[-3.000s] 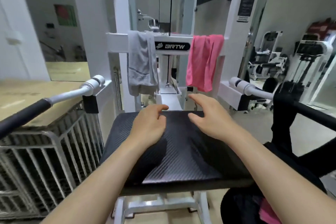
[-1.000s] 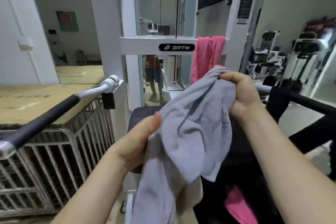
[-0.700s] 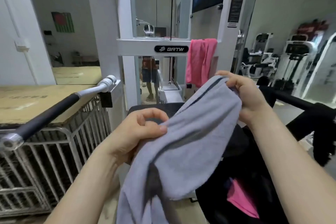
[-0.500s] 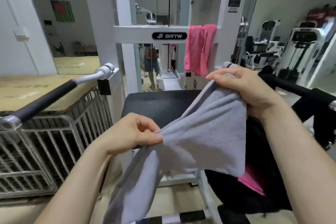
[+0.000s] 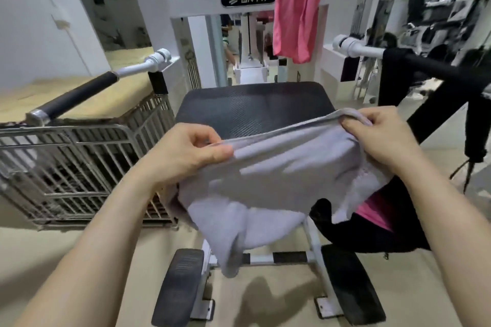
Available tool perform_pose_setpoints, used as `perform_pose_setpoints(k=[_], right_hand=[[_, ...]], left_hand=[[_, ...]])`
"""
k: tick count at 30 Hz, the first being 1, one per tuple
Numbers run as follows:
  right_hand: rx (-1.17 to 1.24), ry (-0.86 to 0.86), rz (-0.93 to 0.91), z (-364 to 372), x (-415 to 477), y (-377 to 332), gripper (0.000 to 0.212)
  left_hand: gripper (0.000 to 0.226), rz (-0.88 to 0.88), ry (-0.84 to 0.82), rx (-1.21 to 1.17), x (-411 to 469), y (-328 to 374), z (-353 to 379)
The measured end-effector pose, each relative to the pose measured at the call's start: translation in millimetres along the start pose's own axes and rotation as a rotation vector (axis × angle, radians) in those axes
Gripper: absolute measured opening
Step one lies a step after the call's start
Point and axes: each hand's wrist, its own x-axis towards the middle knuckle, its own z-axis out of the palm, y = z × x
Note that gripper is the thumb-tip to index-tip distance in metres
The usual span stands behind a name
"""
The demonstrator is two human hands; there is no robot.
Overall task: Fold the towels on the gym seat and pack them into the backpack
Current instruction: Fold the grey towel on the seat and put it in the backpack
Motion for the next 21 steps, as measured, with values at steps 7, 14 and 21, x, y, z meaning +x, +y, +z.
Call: perform_pose_setpoints(k=[7,14,21], right_hand=[[-0.260,0.126,0.112,8.7,0.0,43.0,0.043],[-0.745,0.052,0.077,-5.4,39.0,42.8,0.031],[-0.564,0.118,0.195,21.7,113.8,38.6,0.023]], left_hand=[[0.037,-0.262,-0.048,0.474,-43.4,-91.6,12.2],[0.028,-0.362,0.720,0.312,-33.9,-96.9,-34.5],[0.024,-0.379,0.885,0.220,49.8,-117.9,-63.9]])
